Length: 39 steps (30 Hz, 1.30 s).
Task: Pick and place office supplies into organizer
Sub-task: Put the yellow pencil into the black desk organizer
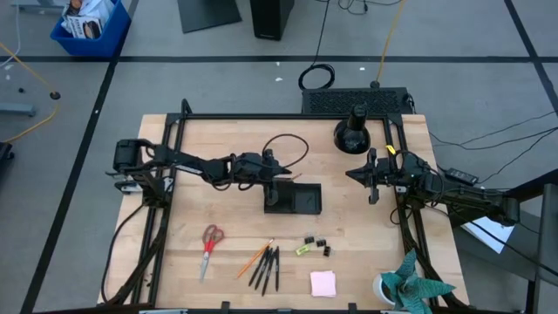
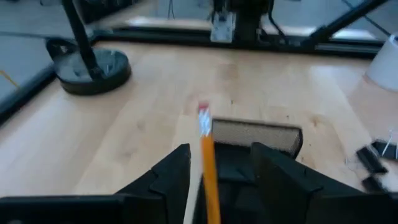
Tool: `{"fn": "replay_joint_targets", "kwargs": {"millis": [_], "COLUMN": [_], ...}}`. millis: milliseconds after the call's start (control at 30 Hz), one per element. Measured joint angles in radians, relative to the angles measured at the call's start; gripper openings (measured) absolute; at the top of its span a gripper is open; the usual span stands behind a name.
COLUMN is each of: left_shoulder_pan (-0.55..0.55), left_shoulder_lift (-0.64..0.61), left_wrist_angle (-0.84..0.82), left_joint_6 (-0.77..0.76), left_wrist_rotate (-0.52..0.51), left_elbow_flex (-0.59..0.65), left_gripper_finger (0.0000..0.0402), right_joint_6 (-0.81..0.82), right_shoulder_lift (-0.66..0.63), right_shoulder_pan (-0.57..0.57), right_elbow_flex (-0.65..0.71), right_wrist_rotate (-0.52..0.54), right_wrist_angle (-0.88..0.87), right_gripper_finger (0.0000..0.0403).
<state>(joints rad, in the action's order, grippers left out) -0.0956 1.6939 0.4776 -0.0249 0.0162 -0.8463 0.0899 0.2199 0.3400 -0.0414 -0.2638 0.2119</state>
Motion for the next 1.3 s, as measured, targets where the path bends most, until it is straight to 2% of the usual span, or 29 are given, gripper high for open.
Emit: {"fn": "replay_joint_targets", "kwargs": {"millis": [167, 300, 400, 533, 667, 833, 967, 1300], "left_shoulder_pan": [0.02, 0.058, 0.104, 0.189, 0.302, 0.449, 0.529, 0.647], "left_shoulder_lift": [-0.082, -0.154, -0.195, -0.184, -0.123, -0.044, 0.02, 0.15], "left_wrist_angle": [-0.071, -0.224, -0.509, -0.976, -1.23, -1.279, -1.246, -1.091], "left_joint_6": [0.036, 0.032, -0.052, -0.26, -0.467, -0.686, -0.862, -1.057], "left_wrist_rotate": [-0.059, -0.155, -0.271, -0.39, -0.381, -0.297, -0.263, -0.192], "left_elbow_flex": [-0.003, -0.042, -0.132, -0.304, -0.399, -0.414, -0.414, -0.414], "left_gripper_finger": [0.0182, 0.0182, 0.0182, 0.0182, 0.0182, 0.0182, 0.0182, 0.0182], "right_joint_6": [0.0, 0.0, -0.001, -0.001, -0.001, -0.001, -0.001, -0.001], "right_shoulder_lift": [0.0, 0.0, 0.0, 0.0, 0.001, 0.003, 0.007, 0.013], "right_shoulder_pan": [0.0, 0.0, 0.0, 0.0, 0.0, 0.0, 0.0, 0.0], "right_elbow_flex": [0.0, 0.0, 0.0, 0.0, 0.0, 0.0, 0.0, 0.0], "right_wrist_rotate": [0.0, 0.0, 0.0, 0.002, 0.002, 0.004, 0.005, 0.005], "right_wrist_angle": [-0.001, 0.0, 0.0, 0.0, 0.0, -0.001, 0.0, 0.004], "right_gripper_finger": [0.0004, 0.0004, 0.0004, 0.0004, 0.0004, 0.0004, 0.0004, 0.0004]}}
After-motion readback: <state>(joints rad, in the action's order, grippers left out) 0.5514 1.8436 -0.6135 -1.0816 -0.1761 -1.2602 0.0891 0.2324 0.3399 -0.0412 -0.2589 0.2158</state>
